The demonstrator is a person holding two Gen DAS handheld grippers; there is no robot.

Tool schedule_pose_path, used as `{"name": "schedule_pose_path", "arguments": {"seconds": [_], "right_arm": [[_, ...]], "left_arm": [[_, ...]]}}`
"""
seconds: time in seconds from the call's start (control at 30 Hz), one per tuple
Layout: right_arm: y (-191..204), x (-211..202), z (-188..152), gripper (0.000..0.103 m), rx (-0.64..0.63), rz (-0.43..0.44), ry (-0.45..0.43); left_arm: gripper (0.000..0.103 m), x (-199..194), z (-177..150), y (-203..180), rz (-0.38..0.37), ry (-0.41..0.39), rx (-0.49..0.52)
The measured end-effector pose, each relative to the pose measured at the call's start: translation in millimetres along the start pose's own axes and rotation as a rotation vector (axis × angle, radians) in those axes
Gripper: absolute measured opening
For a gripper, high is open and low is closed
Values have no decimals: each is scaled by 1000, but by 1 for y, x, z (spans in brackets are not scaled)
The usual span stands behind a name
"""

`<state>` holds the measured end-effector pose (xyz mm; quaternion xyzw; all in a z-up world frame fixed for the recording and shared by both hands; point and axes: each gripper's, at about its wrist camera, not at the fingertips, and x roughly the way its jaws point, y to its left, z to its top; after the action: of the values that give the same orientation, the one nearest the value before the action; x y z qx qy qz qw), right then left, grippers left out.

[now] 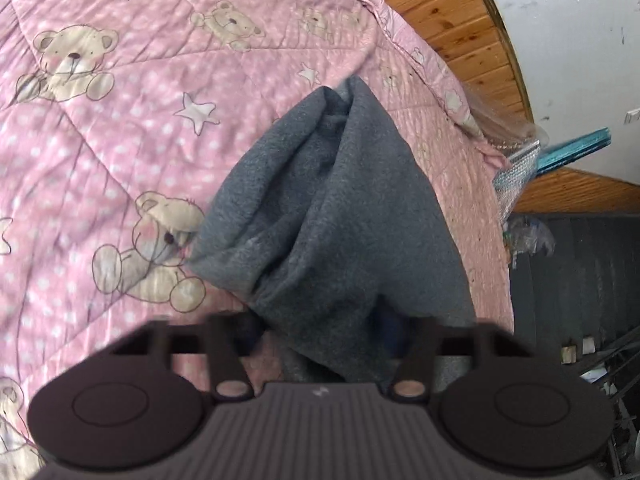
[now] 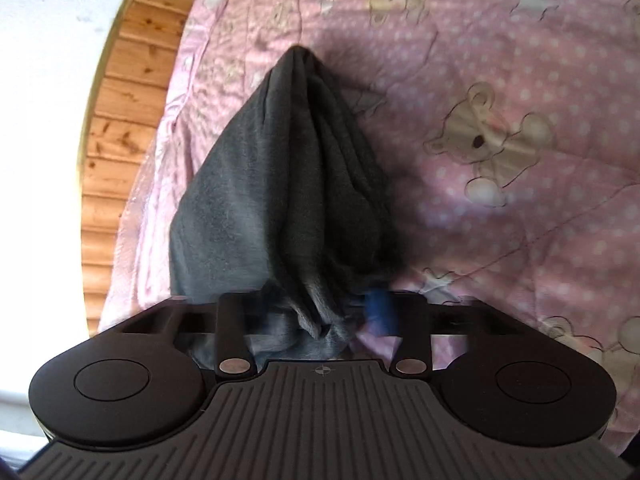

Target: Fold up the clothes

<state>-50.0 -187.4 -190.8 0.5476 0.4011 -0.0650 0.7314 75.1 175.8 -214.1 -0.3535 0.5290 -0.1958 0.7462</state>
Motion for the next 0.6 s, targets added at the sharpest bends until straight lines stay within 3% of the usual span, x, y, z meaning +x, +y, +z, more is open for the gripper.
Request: {"name": "schedule_pose_path", "arguments": {"seconds": [0.17, 0.4, 0.5, 0.6], "right_arm": [[74, -28, 37, 28, -183, 57, -26], [230, -32, 158, 27, -439, 245, -66], [260, -28, 191, 27, -537, 295, -27], [257, -4, 209, 28, -641, 288, 28]], "left_arm": [[27, -26, 30, -58, -77, -91, -24], [26, -59, 115, -182, -160, -316, 27], [27, -74, 118, -208, -162, -389, 30], [32, -60, 99, -204, -92, -417, 38]]}}
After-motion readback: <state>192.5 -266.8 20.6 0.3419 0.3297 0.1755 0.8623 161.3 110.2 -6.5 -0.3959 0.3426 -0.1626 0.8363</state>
